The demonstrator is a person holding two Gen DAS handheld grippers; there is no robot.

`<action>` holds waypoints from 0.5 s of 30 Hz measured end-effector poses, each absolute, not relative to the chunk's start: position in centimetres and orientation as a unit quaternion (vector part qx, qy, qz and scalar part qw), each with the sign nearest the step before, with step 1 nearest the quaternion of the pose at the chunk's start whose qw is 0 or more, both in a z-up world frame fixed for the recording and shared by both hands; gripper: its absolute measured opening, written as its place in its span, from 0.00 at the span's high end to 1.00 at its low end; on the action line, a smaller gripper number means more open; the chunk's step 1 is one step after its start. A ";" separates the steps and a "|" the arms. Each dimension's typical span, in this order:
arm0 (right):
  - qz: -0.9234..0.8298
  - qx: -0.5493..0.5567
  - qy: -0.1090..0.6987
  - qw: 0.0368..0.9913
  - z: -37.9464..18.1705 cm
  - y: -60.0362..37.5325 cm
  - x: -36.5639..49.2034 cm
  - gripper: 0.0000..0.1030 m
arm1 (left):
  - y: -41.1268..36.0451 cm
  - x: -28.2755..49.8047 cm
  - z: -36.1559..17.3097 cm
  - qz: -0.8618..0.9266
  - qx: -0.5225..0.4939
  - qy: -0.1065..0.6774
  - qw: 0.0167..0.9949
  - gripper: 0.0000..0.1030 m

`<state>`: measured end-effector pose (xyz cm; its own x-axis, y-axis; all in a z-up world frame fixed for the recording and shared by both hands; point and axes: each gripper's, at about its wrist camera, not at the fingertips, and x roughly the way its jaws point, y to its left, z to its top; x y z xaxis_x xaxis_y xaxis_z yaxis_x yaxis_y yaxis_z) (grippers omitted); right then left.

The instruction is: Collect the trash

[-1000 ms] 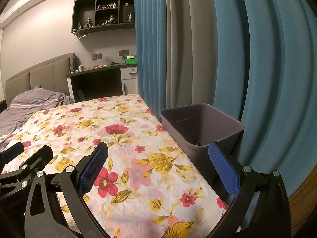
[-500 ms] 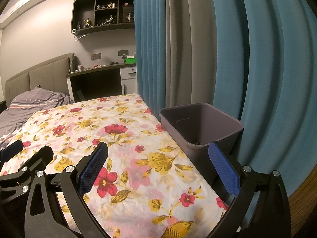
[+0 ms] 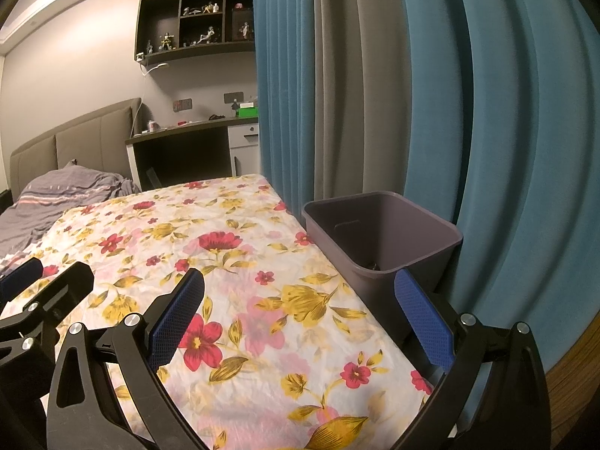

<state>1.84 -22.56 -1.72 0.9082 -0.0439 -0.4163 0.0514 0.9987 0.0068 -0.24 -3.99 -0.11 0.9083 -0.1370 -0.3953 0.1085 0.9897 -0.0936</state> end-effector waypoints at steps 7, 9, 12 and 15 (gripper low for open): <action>-0.025 0.009 0.213 0.977 -1.8 -22.5 1.8 0.05 | -4.4 -0.3 -0.2 -0.055 -0.016 0.200 0.978 0.11; -0.024 0.010 0.213 0.977 -1.8 -22.6 1.8 0.05 | -4.5 -0.5 -0.1 -0.052 -0.012 0.196 0.979 0.11; -0.024 0.009 0.213 0.977 -1.7 -22.5 1.9 0.05 | -4.5 -0.5 -0.1 -0.052 -0.014 0.195 0.979 0.11; -0.024 0.009 0.212 0.977 -1.8 -22.6 1.8 0.05 | -4.4 -0.5 -0.1 -0.048 -0.013 0.197 0.979 0.10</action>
<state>1.81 -22.59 -1.79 0.9086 -0.0426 -0.4156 0.0506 0.9987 0.0083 -0.50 -4.43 -0.15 0.9173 -0.1002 -0.3853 0.0897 0.9949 -0.0450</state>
